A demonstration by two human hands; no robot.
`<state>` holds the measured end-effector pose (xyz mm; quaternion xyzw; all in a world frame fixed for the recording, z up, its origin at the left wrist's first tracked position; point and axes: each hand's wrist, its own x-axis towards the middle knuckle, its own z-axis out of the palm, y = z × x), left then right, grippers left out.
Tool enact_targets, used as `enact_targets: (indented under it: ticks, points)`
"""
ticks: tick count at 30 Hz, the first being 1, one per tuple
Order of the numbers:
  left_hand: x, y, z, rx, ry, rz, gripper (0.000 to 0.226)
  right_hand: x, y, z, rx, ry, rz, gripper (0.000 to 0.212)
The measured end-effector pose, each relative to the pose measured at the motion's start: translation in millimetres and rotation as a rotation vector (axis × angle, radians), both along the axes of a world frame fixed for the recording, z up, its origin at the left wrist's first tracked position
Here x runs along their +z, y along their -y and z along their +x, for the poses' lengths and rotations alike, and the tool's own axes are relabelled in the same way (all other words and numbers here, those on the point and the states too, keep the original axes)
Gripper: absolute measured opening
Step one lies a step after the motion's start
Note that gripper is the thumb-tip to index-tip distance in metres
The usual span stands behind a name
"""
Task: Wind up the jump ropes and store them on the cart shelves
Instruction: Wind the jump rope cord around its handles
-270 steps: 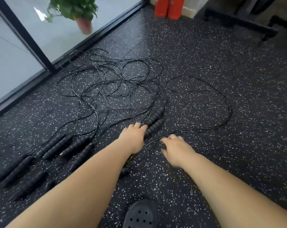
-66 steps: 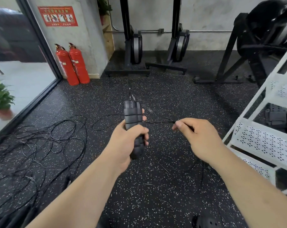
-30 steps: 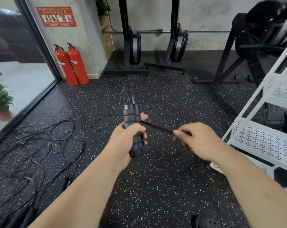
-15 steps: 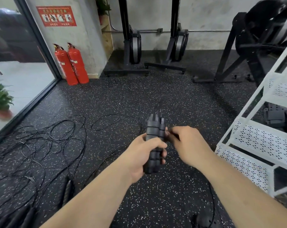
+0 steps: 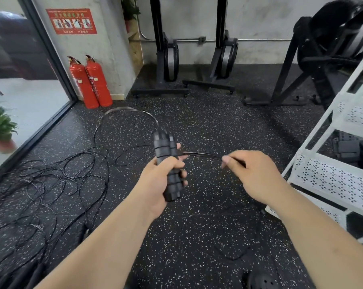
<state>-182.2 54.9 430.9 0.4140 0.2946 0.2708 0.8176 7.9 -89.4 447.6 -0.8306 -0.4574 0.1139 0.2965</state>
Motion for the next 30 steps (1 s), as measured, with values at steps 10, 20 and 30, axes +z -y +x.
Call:
enact_targets:
  ticks: [10,20,30]
  points:
    - [-6.0,20.5,6.2,-0.236,-0.018,-0.001,0.037,-16.8,-12.0,-18.0,0.107,-0.063,-0.083,0.033]
    - [-0.5,0.9,-0.2,-0.015,-0.016,-0.033,0.046,-1.2,-0.6,0.6,0.033,-0.019,-0.034,0.033]
    - [-7.6,25.3,12.5,-0.194,-0.012,-0.003,0.046,-10.8,-9.2,-18.2,0.119,-0.024,-0.072,0.037]
